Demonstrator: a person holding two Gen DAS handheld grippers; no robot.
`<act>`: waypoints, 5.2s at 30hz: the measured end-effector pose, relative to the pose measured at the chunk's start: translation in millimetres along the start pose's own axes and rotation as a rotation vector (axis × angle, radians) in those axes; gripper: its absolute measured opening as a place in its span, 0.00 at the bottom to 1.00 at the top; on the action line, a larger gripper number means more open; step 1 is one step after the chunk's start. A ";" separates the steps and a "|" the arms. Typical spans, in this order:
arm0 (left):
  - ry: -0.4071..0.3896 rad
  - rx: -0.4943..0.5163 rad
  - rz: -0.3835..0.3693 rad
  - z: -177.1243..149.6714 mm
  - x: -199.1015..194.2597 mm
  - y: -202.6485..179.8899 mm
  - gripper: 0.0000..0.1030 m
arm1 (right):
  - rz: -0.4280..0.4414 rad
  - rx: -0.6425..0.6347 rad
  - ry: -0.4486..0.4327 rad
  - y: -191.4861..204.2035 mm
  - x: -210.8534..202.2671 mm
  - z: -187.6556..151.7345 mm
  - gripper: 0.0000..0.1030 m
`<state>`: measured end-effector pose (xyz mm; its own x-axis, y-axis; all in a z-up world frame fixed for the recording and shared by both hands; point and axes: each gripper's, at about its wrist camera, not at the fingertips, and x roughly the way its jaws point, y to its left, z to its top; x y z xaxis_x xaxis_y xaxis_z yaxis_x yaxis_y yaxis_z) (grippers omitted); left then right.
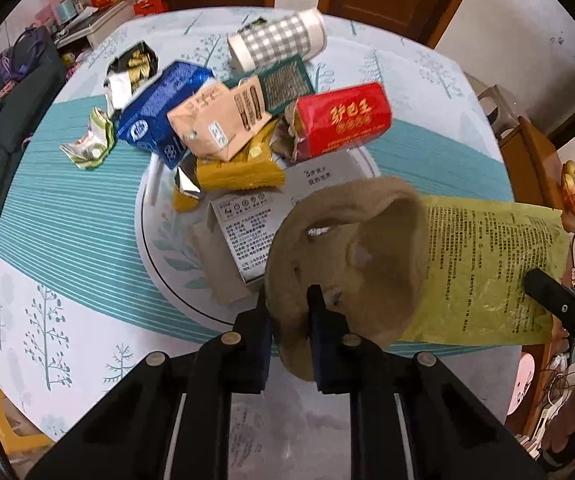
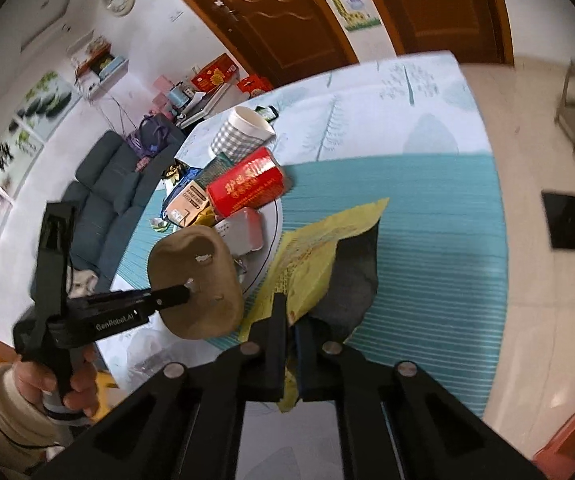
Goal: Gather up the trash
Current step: 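Carry carrier and yellow bag over the bin and open both grippers, then raise both tools away from the bin toward the table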
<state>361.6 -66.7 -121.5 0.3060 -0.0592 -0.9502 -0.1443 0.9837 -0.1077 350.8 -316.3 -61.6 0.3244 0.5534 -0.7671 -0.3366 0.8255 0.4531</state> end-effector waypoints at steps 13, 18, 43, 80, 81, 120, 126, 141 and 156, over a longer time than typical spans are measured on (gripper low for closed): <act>-0.133 0.069 -0.119 -10.3 -87.7 17.9 0.10 | -0.184 -0.082 -0.070 70.7 -50.8 -28.4 0.02; -0.186 0.168 -0.192 -35.0 -131.6 42.6 0.10 | -0.275 -0.059 -0.136 119.3 -71.7 -62.3 0.02; 0.013 0.676 -0.253 -240.8 -153.5 144.4 0.10 | -0.529 0.221 -0.021 286.3 -70.4 -290.4 0.02; 0.243 0.672 0.004 -398.5 269.8 90.4 0.63 | -0.427 0.308 0.236 26.1 250.9 -488.3 0.44; 0.241 0.662 0.005 -397.7 266.6 92.2 0.65 | -0.431 0.304 0.230 26.7 248.7 -487.2 0.46; -0.082 0.411 -0.131 -306.6 -174.6 101.4 0.68 | -0.404 0.254 -0.050 228.1 -87.2 -340.4 0.46; -0.163 0.380 -0.124 -302.9 -208.5 97.2 0.68 | -0.390 0.192 -0.111 246.4 -114.9 -320.5 0.46; -0.319 0.286 -0.071 -277.0 -254.7 103.1 0.68 | -0.330 0.069 -0.181 257.1 -134.2 -269.7 0.46; -0.328 0.163 -0.070 -180.7 -223.6 149.9 0.68 | -0.325 0.011 -0.154 261.2 -81.8 -185.7 0.46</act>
<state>101.5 63.2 22.0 0.5993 -0.0953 -0.7948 0.0310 0.9949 -0.0959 72.2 -166.6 35.2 0.5427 0.2718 -0.7947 -0.1849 0.9616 0.2026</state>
